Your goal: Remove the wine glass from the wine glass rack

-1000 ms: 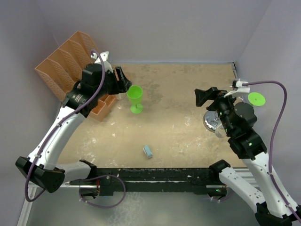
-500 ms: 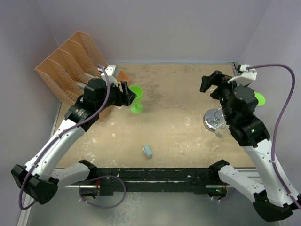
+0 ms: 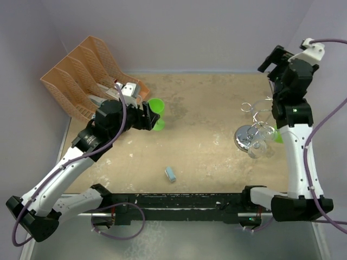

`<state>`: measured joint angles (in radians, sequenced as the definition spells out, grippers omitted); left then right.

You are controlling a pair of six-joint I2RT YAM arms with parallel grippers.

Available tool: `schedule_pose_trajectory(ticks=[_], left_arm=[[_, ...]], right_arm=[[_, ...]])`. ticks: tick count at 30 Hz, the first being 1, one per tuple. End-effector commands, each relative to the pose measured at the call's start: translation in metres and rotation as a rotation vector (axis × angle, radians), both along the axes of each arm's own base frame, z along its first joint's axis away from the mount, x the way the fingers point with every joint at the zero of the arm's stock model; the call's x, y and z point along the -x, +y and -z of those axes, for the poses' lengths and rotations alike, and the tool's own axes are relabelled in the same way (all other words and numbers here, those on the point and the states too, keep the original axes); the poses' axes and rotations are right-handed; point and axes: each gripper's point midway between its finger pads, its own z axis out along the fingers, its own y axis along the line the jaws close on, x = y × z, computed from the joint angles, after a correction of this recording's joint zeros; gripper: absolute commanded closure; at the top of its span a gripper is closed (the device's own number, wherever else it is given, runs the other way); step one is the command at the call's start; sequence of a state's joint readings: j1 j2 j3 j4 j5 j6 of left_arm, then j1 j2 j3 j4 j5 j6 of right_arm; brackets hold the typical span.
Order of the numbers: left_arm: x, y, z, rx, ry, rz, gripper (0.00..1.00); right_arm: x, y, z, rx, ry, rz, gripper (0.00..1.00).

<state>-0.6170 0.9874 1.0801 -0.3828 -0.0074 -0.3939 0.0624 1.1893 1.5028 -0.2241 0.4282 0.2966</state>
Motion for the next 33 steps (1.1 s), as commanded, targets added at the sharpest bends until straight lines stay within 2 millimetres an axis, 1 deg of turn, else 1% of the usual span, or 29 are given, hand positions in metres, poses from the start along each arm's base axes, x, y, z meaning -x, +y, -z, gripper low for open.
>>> schedule_pose_trajectory(ticks=[1, 3, 6, 9, 13, 16, 18, 21, 22, 24, 26, 28, 31, 33], left_arm=[[0.001, 0.004, -0.021, 0.013, -0.094, -0.015, 0.32], [0.004, 0.003, -0.024, 0.015, -0.103, -0.010, 0.31], [0.014, -0.004, -0.026, 0.017, -0.111, 0.018, 0.29], [0.026, -0.010, -0.029, 0.012, -0.127, 0.035, 0.26], [0.038, -0.012, -0.032, -0.002, -0.149, 0.030, 0.20], [0.044, -0.012, -0.031, -0.023, -0.161, 0.013, 0.17], [0.047, -0.013, -0.030, -0.036, -0.163, 0.002, 0.15], [0.052, -0.012, -0.029, -0.050, -0.168, -0.017, 0.09], [0.053, -0.013, -0.027, -0.053, -0.168, -0.017, 0.07], [0.056, -0.016, -0.025, -0.061, -0.164, -0.017, 0.05], [0.059, -0.018, -0.022, -0.072, -0.163, -0.023, 0.01], [0.061, -0.019, -0.020, -0.085, -0.164, -0.033, 0.00], [0.064, -0.021, -0.017, -0.102, -0.167, -0.035, 0.00], [0.066, -0.023, -0.015, -0.111, -0.168, -0.029, 0.00]], right_arm=[[0.009, -0.030, -0.038, -0.049, -0.152, -0.037, 0.00], [0.018, -0.054, -0.027, -0.087, -0.149, -0.023, 0.00], [0.047, -0.082, -0.021, -0.121, -0.165, 0.037, 0.00], [0.076, -0.092, -0.021, -0.122, -0.179, 0.113, 0.00], [0.093, -0.099, -0.006, -0.132, -0.146, 0.193, 0.00], [0.094, -0.103, 0.007, -0.122, -0.095, 0.214, 0.00], [0.091, -0.102, 0.020, -0.123, -0.046, 0.200, 0.00], [0.084, -0.099, 0.037, -0.115, 0.029, 0.164, 0.00], [0.084, -0.102, 0.047, -0.124, 0.078, 0.180, 0.00], [0.085, -0.108, 0.062, -0.113, 0.148, 0.204, 0.00], [0.090, -0.117, 0.070, -0.089, 0.192, 0.249, 0.00], [0.096, -0.126, 0.079, -0.075, 0.232, 0.303, 0.00], [0.095, -0.132, 0.094, -0.076, 0.279, 0.329, 0.00], [0.090, -0.131, 0.099, -0.077, 0.289, 0.314, 0.00]])
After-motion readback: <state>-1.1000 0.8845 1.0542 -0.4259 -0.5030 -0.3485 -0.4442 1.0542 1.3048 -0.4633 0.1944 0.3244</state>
